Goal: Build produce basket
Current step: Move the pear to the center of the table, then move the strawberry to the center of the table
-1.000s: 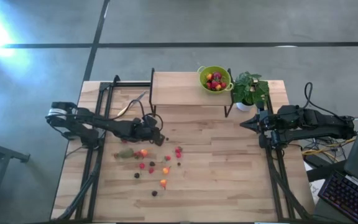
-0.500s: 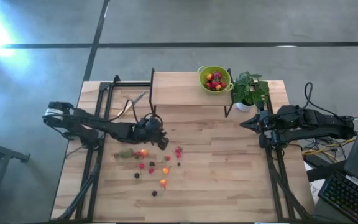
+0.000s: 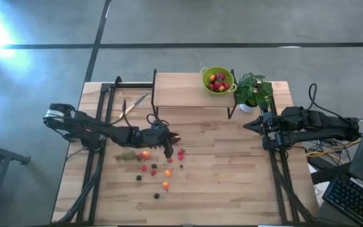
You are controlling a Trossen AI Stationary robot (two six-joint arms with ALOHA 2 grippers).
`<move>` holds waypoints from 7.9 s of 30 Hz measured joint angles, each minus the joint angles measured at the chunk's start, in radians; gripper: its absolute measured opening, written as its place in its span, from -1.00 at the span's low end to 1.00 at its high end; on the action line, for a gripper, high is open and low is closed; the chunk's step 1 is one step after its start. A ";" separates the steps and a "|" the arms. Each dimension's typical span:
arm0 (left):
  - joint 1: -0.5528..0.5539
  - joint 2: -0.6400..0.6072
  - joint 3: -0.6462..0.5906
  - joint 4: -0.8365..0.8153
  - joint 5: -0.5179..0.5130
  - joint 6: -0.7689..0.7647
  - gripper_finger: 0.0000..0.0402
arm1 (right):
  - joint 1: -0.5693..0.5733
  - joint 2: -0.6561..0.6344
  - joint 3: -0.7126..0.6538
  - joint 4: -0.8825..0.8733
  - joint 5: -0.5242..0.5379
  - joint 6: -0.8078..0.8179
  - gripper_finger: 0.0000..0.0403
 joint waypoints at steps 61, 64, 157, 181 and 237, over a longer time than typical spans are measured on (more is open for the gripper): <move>0.147 0.275 0.394 0.152 0.180 0.402 -0.50 | 0.000 0.000 0.000 0.000 0.000 0.000 -0.96; 0.184 0.274 0.395 0.096 0.154 0.405 -0.50 | 0.000 0.000 0.000 0.000 0.000 0.000 -0.96; 0.018 -0.331 0.126 -1.494 0.184 -0.430 -0.10 | 0.000 0.000 0.000 0.000 0.000 0.000 -0.96; -0.124 -0.405 0.245 -1.544 0.304 -0.485 -0.10 | 0.000 0.000 0.000 0.000 0.000 0.000 -0.96; -1.171 -0.332 0.281 -1.927 0.912 -1.900 -0.54 | 0.000 0.000 0.000 0.000 0.000 0.000 -0.96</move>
